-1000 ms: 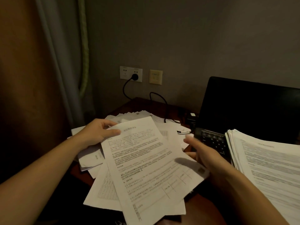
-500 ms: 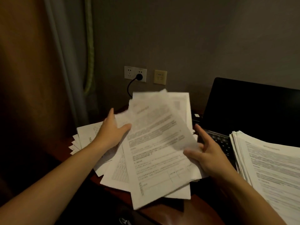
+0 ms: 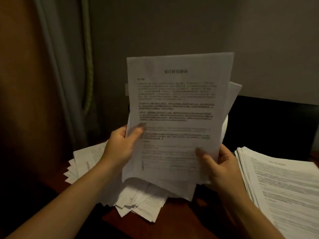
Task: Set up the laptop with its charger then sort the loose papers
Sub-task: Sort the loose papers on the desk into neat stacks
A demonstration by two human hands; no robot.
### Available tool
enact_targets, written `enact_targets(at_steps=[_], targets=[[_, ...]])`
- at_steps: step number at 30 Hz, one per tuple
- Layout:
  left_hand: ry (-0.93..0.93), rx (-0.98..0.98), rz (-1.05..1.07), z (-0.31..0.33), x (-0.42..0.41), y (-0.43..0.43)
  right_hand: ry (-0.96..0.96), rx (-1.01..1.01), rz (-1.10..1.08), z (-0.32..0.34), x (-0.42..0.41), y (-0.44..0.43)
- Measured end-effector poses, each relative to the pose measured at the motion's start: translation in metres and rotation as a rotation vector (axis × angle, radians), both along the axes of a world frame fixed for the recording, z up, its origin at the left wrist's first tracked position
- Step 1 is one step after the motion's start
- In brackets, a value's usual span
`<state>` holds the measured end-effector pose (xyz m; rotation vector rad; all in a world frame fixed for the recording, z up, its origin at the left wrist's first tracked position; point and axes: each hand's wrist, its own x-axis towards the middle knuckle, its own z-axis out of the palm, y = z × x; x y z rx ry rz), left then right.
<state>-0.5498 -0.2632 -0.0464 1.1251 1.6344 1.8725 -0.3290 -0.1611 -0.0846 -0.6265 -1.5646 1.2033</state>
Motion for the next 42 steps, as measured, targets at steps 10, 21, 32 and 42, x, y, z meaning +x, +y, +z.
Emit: enact_targets(at_steps=[10,21,32,42], targets=[[0.091,0.174,0.097,-0.017,0.020,0.005,0.104,0.086,0.028,-0.003,-0.006,-0.008],[0.063,0.102,0.154,-0.036,0.012,0.006,-0.165,-0.023,0.117,-0.015,-0.006,-0.001],[0.153,0.034,0.031,-0.044,0.018,0.010,-0.118,0.013,0.039,-0.017,-0.003,0.002],[0.102,0.072,-0.082,-0.031,0.031,-0.002,-0.089,0.088,-0.094,0.001,0.011,-0.004]])
